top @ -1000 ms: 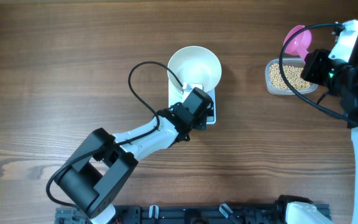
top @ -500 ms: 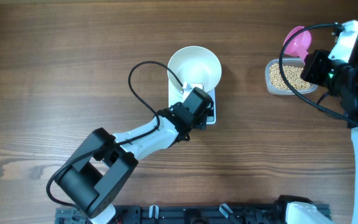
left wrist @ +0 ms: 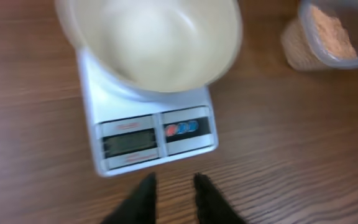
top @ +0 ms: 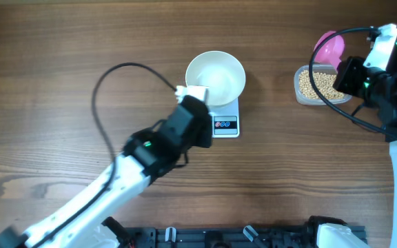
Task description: Scoop item into bowl and weigh 150g on scale
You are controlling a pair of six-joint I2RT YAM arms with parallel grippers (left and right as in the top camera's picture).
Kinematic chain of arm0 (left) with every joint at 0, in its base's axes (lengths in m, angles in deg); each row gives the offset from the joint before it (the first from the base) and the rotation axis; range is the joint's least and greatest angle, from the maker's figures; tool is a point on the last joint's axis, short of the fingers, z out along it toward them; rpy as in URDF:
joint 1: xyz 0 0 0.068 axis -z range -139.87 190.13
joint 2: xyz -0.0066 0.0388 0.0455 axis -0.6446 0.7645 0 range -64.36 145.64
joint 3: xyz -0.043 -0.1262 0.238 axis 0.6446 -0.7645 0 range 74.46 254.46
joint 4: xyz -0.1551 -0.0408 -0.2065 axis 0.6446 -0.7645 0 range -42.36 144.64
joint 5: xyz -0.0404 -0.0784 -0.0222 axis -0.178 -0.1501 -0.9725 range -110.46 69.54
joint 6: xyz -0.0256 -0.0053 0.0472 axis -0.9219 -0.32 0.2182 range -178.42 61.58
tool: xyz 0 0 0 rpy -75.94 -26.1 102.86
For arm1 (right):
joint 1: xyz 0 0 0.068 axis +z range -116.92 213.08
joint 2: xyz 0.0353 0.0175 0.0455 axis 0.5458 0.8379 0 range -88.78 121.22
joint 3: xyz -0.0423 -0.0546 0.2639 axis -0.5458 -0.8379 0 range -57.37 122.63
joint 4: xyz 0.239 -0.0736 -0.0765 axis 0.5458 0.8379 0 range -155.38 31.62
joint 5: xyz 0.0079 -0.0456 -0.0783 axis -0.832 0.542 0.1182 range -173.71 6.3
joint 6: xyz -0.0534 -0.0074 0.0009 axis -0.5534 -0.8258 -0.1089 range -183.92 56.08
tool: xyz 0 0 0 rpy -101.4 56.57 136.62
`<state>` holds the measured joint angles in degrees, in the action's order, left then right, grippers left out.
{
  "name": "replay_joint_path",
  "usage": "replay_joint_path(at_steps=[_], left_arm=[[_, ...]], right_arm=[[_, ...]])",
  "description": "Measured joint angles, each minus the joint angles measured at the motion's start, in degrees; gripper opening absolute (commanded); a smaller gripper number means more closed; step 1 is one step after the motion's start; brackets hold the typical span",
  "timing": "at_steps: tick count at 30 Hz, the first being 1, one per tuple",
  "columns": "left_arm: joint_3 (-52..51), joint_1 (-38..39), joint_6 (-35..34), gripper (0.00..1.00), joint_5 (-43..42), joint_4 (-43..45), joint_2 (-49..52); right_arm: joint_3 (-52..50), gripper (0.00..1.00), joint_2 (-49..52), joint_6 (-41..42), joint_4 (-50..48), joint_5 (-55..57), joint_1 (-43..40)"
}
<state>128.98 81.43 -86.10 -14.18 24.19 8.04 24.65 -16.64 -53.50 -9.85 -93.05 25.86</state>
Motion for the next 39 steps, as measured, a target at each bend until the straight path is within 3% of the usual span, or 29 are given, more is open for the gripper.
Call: replay_joint_path(at_steps=[1,2,9,22,39], left_arm=[[0.0,-0.85,0.07,0.56,0.76,-1.29,-1.31],[0.07,-2.34,0.28,1.0,1.75,-3.23,-2.84],[0.09,-13.77,0.02,1.0,5.75,-13.05,-6.62],[0.09,-14.86,0.02,1.0,5.92,-14.16,-6.62],[0.09,-14.86,0.02,1.0,5.92,-14.16,-6.62]], right_arm=[[0.0,0.04,0.0,-0.74,0.39,-0.07,-0.02],[0.0,0.04,0.0,-1.81,0.92,-0.5,-0.02],[0.0,0.04,0.0,-7.32,1.53,-3.34,0.0],[0.0,0.04,0.0,-9.09,4.11,-3.87,-0.02],[0.0,0.04,0.0,6.1,3.02,-3.8,-0.02]])
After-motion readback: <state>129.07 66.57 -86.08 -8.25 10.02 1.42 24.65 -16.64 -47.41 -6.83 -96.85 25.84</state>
